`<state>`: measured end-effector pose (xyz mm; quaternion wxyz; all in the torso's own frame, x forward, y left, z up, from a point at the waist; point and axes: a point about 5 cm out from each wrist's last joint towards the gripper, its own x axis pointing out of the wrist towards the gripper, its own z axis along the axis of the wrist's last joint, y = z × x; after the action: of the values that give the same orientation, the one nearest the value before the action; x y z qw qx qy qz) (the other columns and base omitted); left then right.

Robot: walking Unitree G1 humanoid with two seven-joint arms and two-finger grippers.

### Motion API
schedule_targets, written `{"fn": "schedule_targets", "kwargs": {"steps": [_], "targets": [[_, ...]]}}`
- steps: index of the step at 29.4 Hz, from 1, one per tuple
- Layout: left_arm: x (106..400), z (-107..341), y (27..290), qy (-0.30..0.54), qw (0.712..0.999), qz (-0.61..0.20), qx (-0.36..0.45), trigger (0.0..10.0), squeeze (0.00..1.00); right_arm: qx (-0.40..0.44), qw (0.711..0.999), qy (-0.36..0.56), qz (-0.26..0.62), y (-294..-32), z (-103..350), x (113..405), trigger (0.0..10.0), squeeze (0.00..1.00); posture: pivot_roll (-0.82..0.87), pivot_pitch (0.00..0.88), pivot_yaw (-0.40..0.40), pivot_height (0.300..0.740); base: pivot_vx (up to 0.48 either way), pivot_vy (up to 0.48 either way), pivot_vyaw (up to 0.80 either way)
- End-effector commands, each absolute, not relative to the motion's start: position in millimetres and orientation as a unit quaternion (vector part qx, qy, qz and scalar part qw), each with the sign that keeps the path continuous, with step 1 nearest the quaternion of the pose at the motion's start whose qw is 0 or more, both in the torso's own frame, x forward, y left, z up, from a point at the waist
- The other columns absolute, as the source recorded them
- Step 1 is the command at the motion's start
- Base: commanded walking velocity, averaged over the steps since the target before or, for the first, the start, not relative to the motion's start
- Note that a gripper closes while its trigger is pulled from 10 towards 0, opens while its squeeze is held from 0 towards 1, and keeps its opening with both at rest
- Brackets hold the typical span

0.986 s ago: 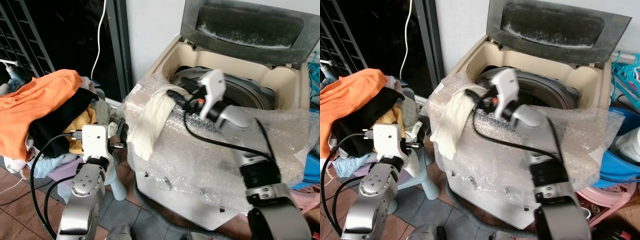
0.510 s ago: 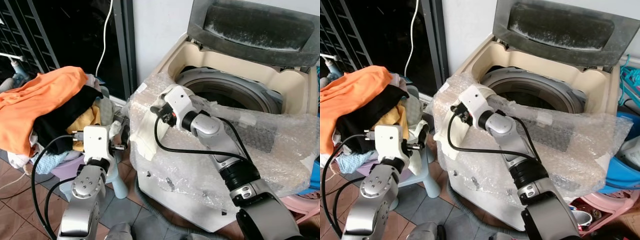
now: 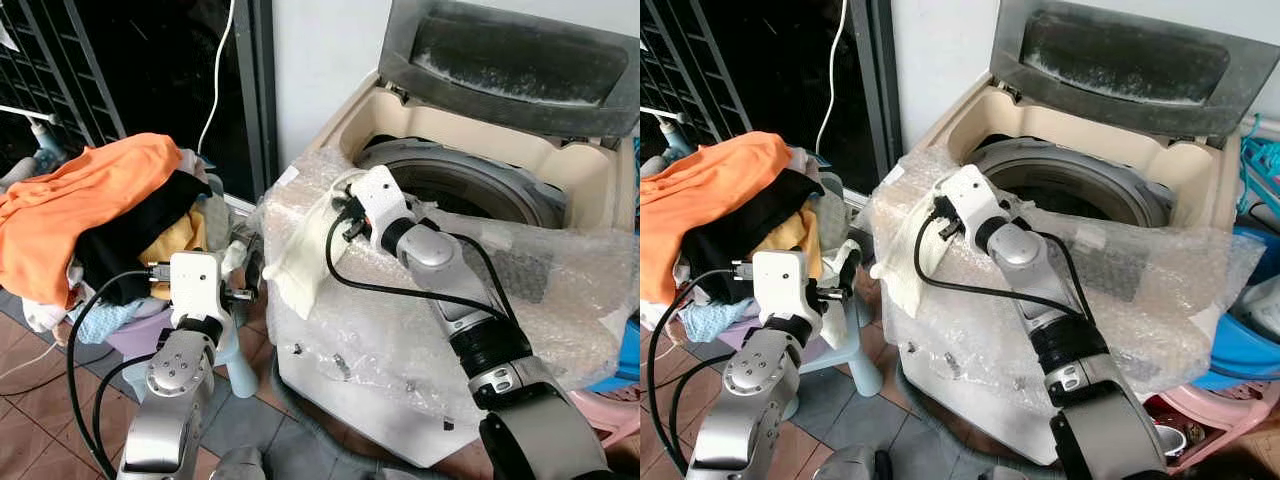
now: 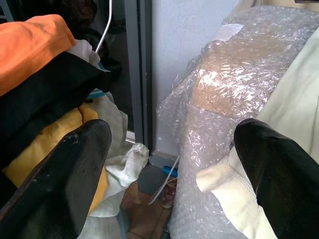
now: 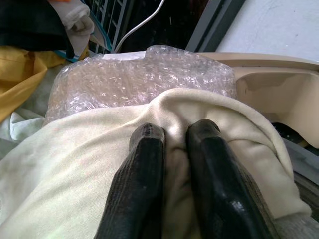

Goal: Clothes washing

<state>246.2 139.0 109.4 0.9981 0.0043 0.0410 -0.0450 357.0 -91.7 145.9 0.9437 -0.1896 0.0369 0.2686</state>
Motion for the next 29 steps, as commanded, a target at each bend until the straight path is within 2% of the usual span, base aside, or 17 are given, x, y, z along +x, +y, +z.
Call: {"fn": "schedule_targets", "kwargs": {"steps": [1,10,13,14,15,17,20,23,24,25,29], "targets": [[248,110,138,0.041,0.998,-0.044,0.007,10.0,0.0,-0.189,0.955,0.086,0.214,-119,132,362,0.0,0.0,-0.01,0.0,-0.018,0.74,0.0,0.0,0.0],[248,111,139,0.041,0.998,-0.04,0.006,10.0,0.0,-0.14,0.977,0.077,0.139,-132,144,375,0.0,0.0,-0.01,0.0,-0.023,0.74,0.0,0.0,0.0],[248,110,139,0.041,0.998,-0.04,0.007,10.0,0.0,-0.103,0.993,0.031,0.039,-155,171,388,0.0,0.0,-0.01,0.0,-0.022,0.74,0.0,0.0,0.0],[248,110,139,0.041,0.998,-0.04,0.007,10.0,0.0,-0.103,0.993,0.031,0.039,-155,171,388,0.0,0.0,-0.01,0.0,-0.022,0.74,0.0,0.0,0.0],[248,110,139,0.041,0.998,-0.041,0.008,10.0,0.0,-0.082,0.997,-0.003,-0.017,-172,187,393,0.0,0.0,-0.01,0.0,-0.022,0.74,0.0,0.0,0.0],[248,110,139,0.041,0.998,-0.04,0.008,10.0,0.0,-0.081,0.994,-0.043,-0.066,-189,206,395,0.0,0.0,0.0,0.0,-0.023,0.74,0.0,0.0,0.0],[248,110,139,0.041,0.998,-0.037,0.008,10.0,0.0,-0.095,0.986,-0.092,-0.106,-204,224,393,0.0,0.0,0.0,0.0,-0.024,0.74,0.0,0.0,0.0],[248,109,140,0.043,0.998,-0.034,0.007,10.0,0.0,-0.101,0.982,-0.123,-0.105,-208,233,390,0.0,0.0,-0.01,0.0,-0.024,0.74,0.0,0.0,0.0],[247,109,140,0.043,0.998,-0.034,0.006,10.0,0.0,-0.094,0.985,-0.122,-0.082,-203,228,388,9.5,0.0,-0.01,0.0,-0.023,0.74,0.0,0.0,0.0],[248,109,140,0.043,0.998,-0.034,0.006,10.0,0.0,-0.095,0.987,-0.114,-0.065,-198,222,388,10.0,0.0,-0.01,0.0,-0.023,0.74,0.0,0.0,0.0],[248,109,139,0.044,0.999,-0.032,0.003,10.0,0.0,-0.078,0.995,-0.063,-0.02,-185,198,385,10.0,0.0,-0.01,0.0,-0.018,0.74,0.0,0.0,0.0]]}}
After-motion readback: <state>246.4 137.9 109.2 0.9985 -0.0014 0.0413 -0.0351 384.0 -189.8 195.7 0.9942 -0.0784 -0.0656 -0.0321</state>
